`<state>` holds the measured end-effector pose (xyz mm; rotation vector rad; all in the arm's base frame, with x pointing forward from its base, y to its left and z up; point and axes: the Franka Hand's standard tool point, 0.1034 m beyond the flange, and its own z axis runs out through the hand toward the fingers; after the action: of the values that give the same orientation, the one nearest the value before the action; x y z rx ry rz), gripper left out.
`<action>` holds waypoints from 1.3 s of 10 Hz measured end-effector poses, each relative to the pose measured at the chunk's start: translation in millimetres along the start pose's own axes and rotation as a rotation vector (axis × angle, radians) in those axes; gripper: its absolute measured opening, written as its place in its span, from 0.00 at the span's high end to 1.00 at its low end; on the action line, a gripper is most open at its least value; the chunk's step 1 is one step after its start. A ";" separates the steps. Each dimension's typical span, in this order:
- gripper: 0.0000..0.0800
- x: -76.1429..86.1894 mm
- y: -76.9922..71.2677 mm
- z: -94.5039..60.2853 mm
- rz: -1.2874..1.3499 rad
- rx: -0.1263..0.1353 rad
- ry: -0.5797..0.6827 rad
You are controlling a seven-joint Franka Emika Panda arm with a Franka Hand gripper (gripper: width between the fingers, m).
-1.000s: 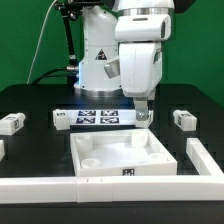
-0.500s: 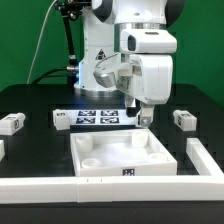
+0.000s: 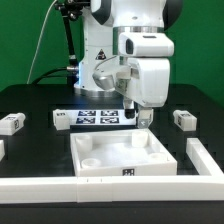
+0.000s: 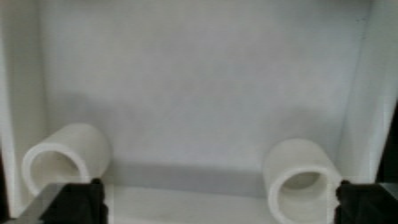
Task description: Assemble one leg
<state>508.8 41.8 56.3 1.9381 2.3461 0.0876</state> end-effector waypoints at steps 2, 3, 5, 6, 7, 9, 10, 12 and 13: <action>0.19 -4.9 -21.1 10.7 0.015 0.030 0.004; 0.19 -8.3 -25.9 18.7 0.025 0.037 0.008; 0.19 -10.8 -31.8 31.9 0.037 0.053 0.016; 0.19 -10.6 -31.0 34.6 0.038 0.055 0.017; 0.19 -10.6 -31.5 36.1 0.039 0.057 0.018; 0.20 -10.6 -32.0 37.0 0.039 0.059 0.018; 0.41 -10.5 -32.1 37.0 0.039 0.059 0.018; 0.67 -10.4 -32.5 37.2 0.039 0.060 0.018; 0.87 -10.4 -32.7 37.3 0.039 0.061 0.018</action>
Offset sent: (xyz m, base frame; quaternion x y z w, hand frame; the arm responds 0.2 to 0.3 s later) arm -0.0079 -0.0104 -0.0317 -0.0021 0.0239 -0.0092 0.9997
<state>483.0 24.7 16.1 2.0193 2.3492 0.0377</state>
